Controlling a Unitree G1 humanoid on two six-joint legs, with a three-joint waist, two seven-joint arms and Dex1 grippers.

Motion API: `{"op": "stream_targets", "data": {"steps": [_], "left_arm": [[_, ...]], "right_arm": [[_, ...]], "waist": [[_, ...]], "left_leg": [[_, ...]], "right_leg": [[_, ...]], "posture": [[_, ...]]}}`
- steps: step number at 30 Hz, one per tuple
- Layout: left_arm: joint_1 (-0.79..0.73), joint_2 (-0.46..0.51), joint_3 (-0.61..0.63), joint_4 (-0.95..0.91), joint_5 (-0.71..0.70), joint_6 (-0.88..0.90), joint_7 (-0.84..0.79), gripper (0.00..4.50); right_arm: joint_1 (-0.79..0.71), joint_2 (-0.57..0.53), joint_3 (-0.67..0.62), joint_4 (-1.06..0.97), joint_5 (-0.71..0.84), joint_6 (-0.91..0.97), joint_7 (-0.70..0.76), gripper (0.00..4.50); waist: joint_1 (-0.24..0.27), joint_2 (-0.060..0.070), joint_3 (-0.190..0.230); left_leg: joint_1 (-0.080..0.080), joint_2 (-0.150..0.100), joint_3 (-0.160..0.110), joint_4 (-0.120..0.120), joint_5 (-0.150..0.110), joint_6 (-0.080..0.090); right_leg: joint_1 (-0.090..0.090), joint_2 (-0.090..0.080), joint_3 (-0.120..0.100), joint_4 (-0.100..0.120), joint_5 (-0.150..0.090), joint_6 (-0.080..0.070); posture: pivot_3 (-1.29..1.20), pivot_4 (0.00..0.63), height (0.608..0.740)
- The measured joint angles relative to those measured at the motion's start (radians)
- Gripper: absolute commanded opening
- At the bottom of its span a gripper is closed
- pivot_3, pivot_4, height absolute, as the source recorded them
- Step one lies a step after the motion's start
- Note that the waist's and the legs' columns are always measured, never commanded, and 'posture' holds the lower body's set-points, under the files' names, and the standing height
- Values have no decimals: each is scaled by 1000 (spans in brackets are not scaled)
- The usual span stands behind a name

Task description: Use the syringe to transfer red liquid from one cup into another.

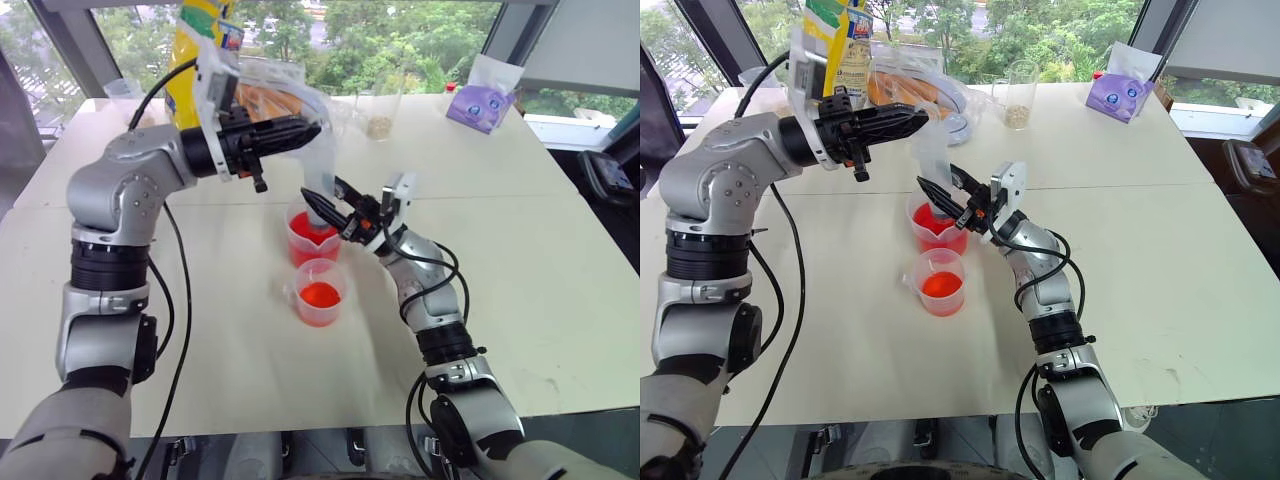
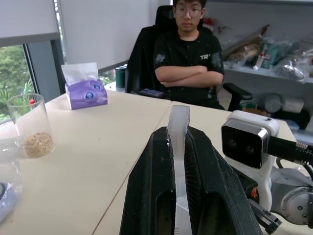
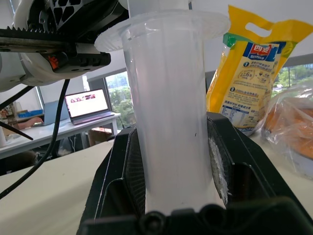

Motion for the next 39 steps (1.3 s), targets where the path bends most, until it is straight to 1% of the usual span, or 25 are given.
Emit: {"op": "stream_targets", "data": {"steps": [27,29,30,33,35,37,39], "left_arm": [[-13,2,3,0,-2,2,1,57],[-12,2,5,-4,-3,4,5,824],[-12,1,14,-7,-6,4,14,1096],[-10,10,34,-24,-12,8,30,2552],[-3,14,52,-51,-26,12,33,3603],[12,24,55,-72,-33,19,33,4471],[43,39,61,-91,-37,27,30,4471]], "right_arm": [[0,1,0,-10,5,25,0,1391],[-1,0,0,-13,7,30,0,1391],[-1,0,4,-15,5,32,4,1391],[-10,-2,14,-22,3,44,13,1391],[-21,-4,17,-23,1,58,13,1391],[-25,-8,18,-23,2,68,11,1391],[-34,-11,17,-23,3,80,9,1391]], "waist": [[0,0,0],[0,0,0],[0,0,0],[-2,0,0],[-2,0,0],[-2,0,0],[-3,0,0]], "left_leg": [[0,0,0,0,0,0],[0,0,0,0,0,0],[0,0,0,0,0,0],[0,0,0,0,0,0],[0,0,0,0,0,0],[0,0,0,0,0,0],[0,0,0,0,0,0]], "right_leg": [[0,0,0,0,0,0],[0,0,0,0,0,0],[0,0,0,0,0,0],[0,0,0,0,0,0],[0,0,0,0,0,0],[0,0,0,0,0,0],[0,0,0,0,0,0]], "posture": [[0,150,740],[0,150,740],[0,150,740],[0,150,740],[0,150,740],[0,150,740],[0,150,740]]}}
